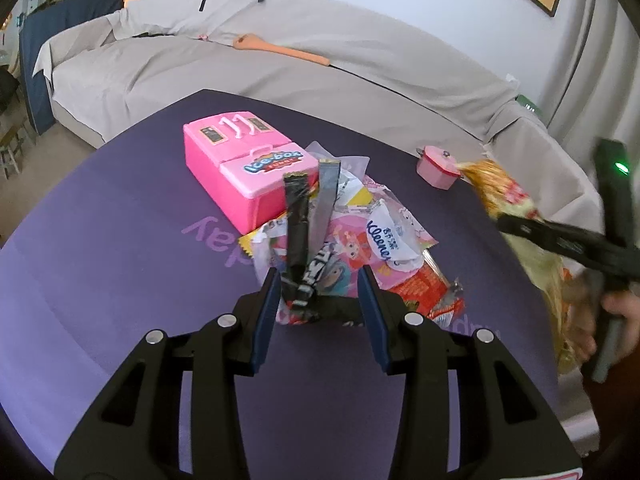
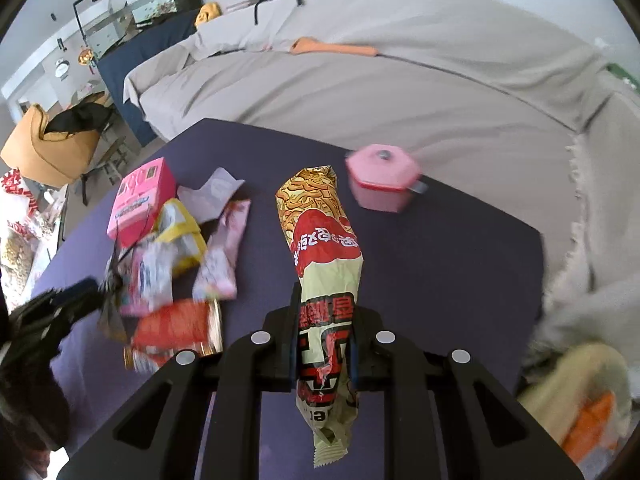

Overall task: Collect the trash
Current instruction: 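Grasp the yellow-red snack bar with the right gripper while the left holds the black wrapper, then carry the snack bar and black wrapper over the yellow bag with both grippers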

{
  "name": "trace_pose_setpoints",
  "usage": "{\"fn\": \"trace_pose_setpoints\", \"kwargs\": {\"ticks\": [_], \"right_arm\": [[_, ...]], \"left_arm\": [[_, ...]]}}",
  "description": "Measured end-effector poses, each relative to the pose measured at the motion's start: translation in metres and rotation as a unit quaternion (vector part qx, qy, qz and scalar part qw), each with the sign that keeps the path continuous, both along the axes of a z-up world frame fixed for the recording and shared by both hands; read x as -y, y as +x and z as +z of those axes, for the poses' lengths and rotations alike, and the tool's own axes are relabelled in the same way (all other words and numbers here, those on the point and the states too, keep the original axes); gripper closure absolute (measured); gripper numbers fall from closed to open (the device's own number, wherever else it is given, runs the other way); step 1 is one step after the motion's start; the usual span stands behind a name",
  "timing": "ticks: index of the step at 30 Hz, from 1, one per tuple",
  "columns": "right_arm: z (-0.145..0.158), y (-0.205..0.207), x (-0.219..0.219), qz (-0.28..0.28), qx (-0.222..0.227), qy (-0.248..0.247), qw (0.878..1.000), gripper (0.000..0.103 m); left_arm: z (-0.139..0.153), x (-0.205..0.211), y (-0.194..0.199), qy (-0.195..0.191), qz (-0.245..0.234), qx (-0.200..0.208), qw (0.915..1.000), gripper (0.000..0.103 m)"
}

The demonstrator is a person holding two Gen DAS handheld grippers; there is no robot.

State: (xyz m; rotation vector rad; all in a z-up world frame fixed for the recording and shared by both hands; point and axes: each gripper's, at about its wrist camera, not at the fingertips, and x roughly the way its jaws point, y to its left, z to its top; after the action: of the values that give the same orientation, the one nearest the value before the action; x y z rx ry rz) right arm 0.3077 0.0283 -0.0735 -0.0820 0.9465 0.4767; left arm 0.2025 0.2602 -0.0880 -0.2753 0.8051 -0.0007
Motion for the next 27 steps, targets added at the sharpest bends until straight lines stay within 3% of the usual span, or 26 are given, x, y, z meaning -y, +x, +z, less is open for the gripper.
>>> {"fn": "trace_pose_setpoints", "kwargs": {"ticks": [9,15,27], "right_arm": [[0.003,-0.041,0.057,-0.042,0.012,0.018,0.999,0.085],[0.000,-0.051,0.069,-0.057,0.012,0.026,0.998,0.085],[0.024,-0.070,0.078,-0.047,0.053,0.041,0.997,0.085]], "left_arm": [[-0.007,0.011,0.013,0.033,0.018,-0.014,0.9992,0.068],[-0.010,0.002,0.013,0.009,0.023,-0.022,0.9995,0.075],[0.047,0.025,-0.009,-0.012,0.016,0.033,0.9992,0.077]]}}
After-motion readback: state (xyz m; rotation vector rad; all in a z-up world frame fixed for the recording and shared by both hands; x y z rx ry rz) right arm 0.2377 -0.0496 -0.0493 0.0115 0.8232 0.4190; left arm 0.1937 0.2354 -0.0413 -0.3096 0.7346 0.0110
